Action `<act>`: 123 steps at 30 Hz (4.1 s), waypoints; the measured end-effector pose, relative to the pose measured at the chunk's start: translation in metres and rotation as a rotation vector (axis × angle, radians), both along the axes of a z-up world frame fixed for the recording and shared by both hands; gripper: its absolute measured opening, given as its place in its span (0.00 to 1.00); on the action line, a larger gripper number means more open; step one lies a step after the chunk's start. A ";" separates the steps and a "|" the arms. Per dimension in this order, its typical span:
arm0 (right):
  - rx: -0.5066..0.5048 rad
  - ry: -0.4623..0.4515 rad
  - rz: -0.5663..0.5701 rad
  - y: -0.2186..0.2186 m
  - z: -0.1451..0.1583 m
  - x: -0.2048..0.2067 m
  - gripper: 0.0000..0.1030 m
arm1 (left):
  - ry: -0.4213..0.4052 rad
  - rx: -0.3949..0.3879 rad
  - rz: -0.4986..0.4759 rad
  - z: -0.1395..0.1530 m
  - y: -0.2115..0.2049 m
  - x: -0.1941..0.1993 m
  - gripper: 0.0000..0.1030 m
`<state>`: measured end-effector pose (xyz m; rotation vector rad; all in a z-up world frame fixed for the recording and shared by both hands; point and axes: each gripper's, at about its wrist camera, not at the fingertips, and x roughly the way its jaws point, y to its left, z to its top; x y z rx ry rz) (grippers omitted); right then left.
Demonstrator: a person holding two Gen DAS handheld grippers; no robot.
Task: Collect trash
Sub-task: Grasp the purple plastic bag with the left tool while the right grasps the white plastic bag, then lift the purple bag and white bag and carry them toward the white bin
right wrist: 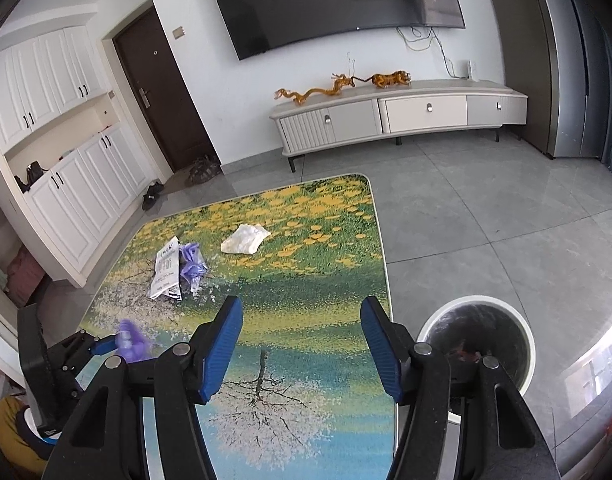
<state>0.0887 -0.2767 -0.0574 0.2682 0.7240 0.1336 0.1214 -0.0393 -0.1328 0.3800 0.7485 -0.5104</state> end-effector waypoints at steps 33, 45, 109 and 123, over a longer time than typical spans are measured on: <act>-0.176 0.100 0.318 0.096 -0.081 0.200 0.60 | 0.265 -0.453 0.390 -0.023 0.093 0.118 0.15; -0.273 0.108 0.410 0.131 -0.091 0.228 0.29 | 0.260 -0.462 0.390 -0.022 0.095 0.113 0.15; -0.083 -0.090 0.172 0.050 0.017 -0.068 0.12 | -0.044 -0.329 0.315 0.098 0.036 -0.058 0.14; 0.009 -0.036 -0.072 -0.075 -0.027 -0.070 0.12 | 0.106 -0.215 0.100 0.079 -0.093 -0.019 0.15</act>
